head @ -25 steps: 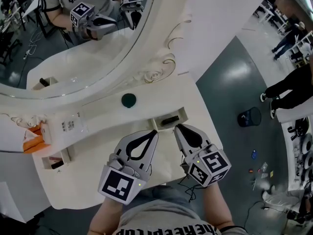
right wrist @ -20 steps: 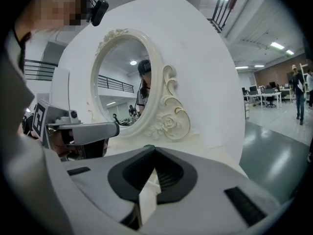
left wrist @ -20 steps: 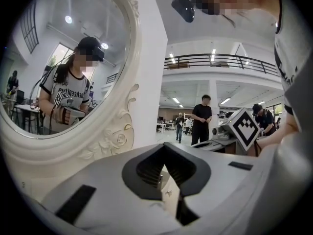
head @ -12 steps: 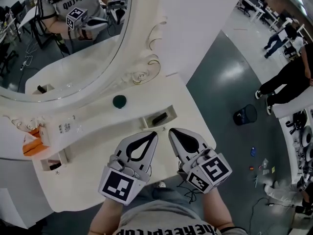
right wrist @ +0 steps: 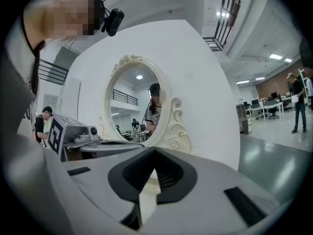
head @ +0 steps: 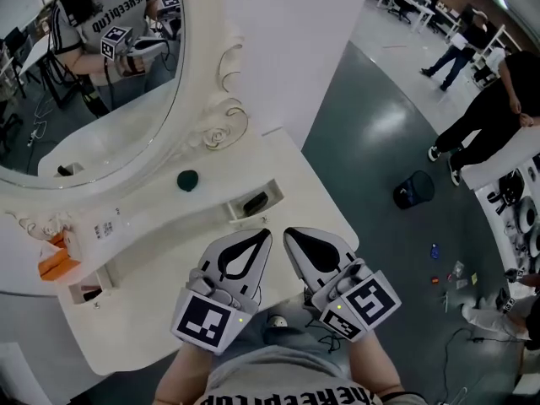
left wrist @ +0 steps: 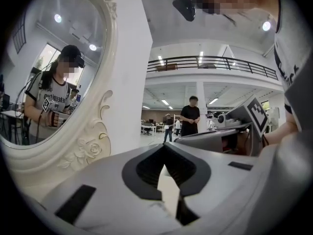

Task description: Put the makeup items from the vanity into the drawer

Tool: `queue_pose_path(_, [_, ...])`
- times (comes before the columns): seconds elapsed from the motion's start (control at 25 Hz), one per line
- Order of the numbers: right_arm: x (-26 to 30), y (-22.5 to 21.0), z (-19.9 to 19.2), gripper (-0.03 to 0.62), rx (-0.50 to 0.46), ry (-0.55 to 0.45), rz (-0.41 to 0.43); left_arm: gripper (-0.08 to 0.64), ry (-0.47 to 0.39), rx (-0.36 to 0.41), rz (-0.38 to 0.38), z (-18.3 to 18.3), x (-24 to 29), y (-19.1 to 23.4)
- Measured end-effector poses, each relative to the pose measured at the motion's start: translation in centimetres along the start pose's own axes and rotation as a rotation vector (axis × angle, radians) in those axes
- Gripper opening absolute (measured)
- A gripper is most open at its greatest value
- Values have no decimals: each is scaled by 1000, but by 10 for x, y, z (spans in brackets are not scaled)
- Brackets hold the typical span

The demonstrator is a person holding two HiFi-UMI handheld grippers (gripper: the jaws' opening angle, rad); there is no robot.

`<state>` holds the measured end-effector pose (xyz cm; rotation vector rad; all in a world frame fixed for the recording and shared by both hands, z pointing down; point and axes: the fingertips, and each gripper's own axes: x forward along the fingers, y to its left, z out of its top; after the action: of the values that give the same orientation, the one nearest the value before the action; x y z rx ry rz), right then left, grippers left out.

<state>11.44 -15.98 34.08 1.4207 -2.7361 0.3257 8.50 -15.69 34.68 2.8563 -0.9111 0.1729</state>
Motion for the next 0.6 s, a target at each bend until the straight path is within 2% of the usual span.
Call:
queue_pose_path(0.28, [-29, 0, 13, 9, 11, -61, -19, 15, -7, 27, -39, 6, 4, -26])
queue_pose_path(0.6, [-49, 5, 20, 8, 3, -95, -27, 15, -13, 45, -50, 9, 0, -45])
